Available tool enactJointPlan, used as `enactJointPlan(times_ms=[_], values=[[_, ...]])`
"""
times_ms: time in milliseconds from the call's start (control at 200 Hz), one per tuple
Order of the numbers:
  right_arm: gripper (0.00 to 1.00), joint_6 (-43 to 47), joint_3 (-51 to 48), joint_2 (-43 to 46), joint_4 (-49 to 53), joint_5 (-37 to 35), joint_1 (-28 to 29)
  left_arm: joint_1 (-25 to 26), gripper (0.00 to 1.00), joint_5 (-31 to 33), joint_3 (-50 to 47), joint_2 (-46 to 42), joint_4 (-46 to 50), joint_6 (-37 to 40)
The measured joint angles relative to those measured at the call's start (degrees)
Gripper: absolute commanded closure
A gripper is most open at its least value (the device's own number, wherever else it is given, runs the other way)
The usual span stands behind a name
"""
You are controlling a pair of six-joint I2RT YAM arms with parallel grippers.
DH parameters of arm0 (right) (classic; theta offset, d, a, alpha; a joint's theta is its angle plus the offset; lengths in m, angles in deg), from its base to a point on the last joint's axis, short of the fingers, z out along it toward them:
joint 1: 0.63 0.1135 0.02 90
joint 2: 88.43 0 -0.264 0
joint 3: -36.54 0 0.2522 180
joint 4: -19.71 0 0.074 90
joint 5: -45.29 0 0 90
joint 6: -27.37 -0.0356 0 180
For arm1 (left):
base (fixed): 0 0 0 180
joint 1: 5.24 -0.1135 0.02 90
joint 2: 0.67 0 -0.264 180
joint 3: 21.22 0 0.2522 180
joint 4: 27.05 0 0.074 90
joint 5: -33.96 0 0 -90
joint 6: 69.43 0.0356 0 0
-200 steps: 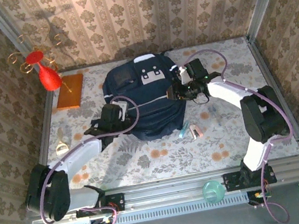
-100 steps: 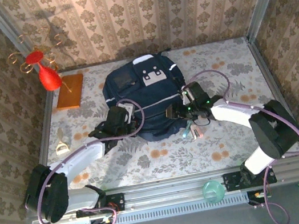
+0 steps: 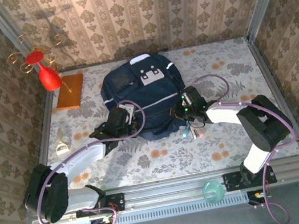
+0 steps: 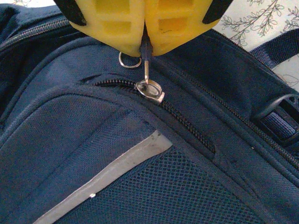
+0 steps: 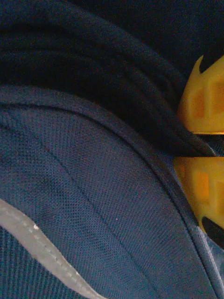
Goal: Pack the student bag
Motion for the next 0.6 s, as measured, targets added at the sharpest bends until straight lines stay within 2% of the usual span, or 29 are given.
enactJointPlan(times_ms=[40,255,605], values=[[1.00,-0.2,-0.2,0.1,-0.7,-0.3,-0.2,0.0,1.00,0.2,-0.1,0.0,0.0,0.0],[1.00,0.6,-0.6,1.7,-1.2,1.3,-2.4,-2.8,1.00,-0.5,-0.5,-2.0,0.0,1.2],[1.00,4.6,-0.6,3.2,-1.2,5.9,-4.2,-11.5,1.00,-8.0,-0.1,-0.8,-0.9,3.8]])
